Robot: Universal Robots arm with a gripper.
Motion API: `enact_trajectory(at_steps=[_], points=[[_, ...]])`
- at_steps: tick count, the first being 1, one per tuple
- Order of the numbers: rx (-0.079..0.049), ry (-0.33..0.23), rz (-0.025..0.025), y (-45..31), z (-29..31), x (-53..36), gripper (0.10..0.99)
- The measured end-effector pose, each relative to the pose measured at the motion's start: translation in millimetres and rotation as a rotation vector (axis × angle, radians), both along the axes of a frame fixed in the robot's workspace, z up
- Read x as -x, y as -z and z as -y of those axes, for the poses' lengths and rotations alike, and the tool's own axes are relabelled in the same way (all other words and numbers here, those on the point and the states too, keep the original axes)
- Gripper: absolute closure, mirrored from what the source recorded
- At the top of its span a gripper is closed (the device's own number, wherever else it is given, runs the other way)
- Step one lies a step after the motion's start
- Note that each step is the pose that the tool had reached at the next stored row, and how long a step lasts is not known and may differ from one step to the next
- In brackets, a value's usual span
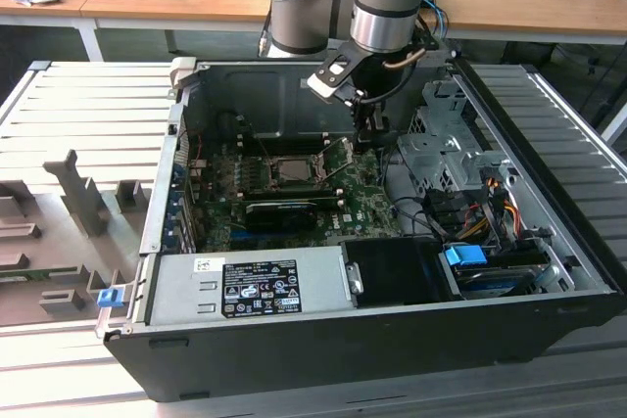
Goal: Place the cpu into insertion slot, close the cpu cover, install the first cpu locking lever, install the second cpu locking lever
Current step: 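Close the cpu cover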
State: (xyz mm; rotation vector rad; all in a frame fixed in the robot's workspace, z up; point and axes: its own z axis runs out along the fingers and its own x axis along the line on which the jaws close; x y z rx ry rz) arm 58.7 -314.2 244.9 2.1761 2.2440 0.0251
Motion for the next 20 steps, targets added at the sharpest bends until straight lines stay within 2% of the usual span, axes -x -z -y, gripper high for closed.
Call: enact_trajectory(at_steps=[1,13,20], points=[[0.000,0.000,-0.0003,0.9,-0.2,2.9,0.980],[0.000,0.000,-0.0004,1.1,-0.2,8.4,0.980],[0.000,0.000,-0.0004,1.1,-0.2,16.0,0.980]])
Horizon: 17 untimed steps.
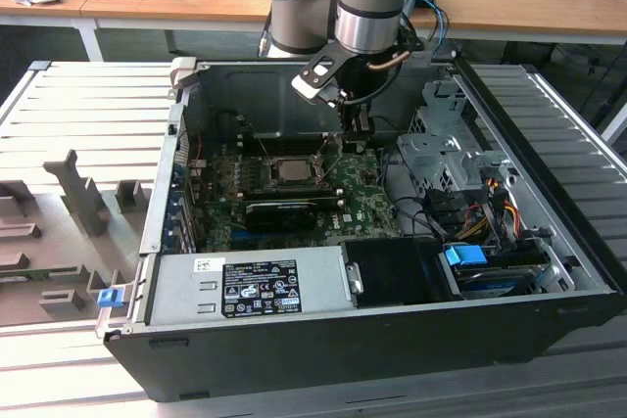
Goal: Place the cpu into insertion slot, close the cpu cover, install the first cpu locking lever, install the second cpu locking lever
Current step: 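Close the cpu cover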
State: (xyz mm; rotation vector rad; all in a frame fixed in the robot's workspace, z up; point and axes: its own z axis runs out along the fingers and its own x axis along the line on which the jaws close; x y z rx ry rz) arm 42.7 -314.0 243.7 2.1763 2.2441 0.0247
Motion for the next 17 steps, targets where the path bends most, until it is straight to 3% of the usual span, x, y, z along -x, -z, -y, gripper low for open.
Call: enact_trajectory(at_steps=[17], points=[[0.000,0.000,0.0000,0.1,0.0,6.6,0.980]])
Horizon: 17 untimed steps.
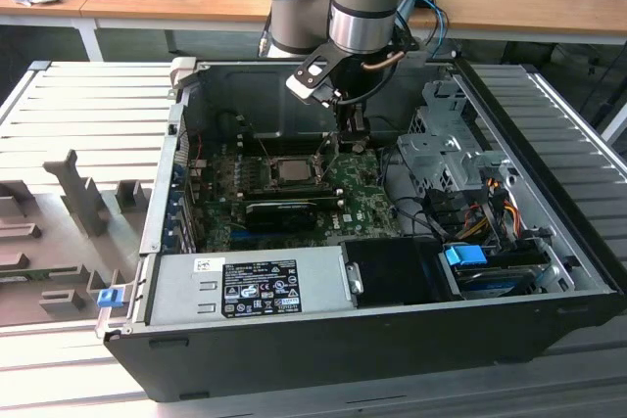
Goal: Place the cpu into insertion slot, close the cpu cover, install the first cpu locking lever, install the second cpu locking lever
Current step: 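Close the cpu cover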
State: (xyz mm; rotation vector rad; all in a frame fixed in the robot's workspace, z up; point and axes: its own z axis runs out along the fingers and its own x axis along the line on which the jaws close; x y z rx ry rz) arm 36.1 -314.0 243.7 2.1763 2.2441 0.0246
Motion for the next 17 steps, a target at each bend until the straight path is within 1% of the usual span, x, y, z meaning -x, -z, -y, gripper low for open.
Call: enact_trajectory(at_steps=[9,17], points=[[0.000,0.000,0.0000,0.0,0.0,6.6,0.980],[0.000,0.000,0.0000,0.0,0.0,10.2,0.980]])
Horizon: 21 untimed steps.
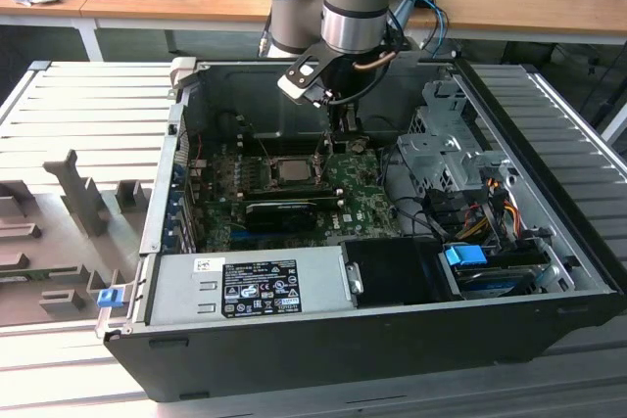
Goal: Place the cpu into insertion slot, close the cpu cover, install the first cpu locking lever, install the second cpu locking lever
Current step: 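Close the cpu cover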
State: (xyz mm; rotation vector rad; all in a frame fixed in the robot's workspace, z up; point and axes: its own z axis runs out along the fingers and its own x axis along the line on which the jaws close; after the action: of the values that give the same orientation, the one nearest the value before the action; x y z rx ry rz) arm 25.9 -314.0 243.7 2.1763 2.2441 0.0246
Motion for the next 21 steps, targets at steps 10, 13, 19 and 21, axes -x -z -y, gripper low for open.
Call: enact_trajectory(at_steps=[10,13,19,21], points=[[0.000,0.000,-0.0001,0.0,0.0,4.2,0.980],[0.000,0.000,0.0000,0.0,0.0,5.3,0.980],[0.000,0.000,0.0000,0.0,0.0,8.6,0.980],[0.000,0.000,0.0000,0.0,0.0,9.4,0.980]])
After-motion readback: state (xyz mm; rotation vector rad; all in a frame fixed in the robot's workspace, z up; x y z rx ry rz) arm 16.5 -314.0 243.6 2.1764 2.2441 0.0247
